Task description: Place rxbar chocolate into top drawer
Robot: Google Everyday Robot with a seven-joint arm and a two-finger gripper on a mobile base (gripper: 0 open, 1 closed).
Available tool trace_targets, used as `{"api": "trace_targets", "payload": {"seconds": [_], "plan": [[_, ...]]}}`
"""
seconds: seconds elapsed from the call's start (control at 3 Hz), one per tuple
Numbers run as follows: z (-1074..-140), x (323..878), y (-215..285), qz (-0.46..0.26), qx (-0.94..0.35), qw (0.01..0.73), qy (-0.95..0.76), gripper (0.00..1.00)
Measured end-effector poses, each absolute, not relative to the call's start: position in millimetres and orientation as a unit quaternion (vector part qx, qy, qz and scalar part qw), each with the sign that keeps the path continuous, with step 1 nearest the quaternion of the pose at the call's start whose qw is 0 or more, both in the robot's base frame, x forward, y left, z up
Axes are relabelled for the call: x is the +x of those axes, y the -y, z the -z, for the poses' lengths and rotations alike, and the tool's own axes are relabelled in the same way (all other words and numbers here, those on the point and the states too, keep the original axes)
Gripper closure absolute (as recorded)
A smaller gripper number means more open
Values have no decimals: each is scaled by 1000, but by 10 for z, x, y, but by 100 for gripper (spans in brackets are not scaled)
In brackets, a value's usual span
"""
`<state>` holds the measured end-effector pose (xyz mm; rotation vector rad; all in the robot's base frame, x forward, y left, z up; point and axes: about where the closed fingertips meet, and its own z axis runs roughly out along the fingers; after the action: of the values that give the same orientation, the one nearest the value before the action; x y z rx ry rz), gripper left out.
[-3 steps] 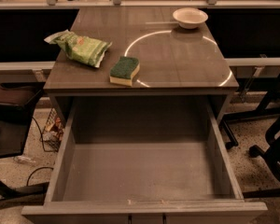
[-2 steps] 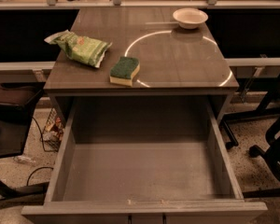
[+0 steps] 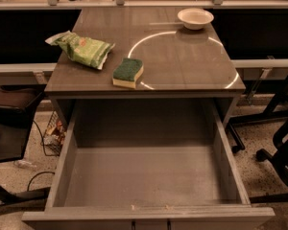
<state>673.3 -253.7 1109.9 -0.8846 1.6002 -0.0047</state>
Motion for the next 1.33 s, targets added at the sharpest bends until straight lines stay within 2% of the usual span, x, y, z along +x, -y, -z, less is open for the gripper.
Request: {"api": "trace_targets", "payload": {"seconds": [0.67, 1.33], "plan": [[-10867, 6486, 2456, 10, -406, 605, -685, 100], [-9912, 5633, 2625, -20, -444, 566, -695, 100]]}}
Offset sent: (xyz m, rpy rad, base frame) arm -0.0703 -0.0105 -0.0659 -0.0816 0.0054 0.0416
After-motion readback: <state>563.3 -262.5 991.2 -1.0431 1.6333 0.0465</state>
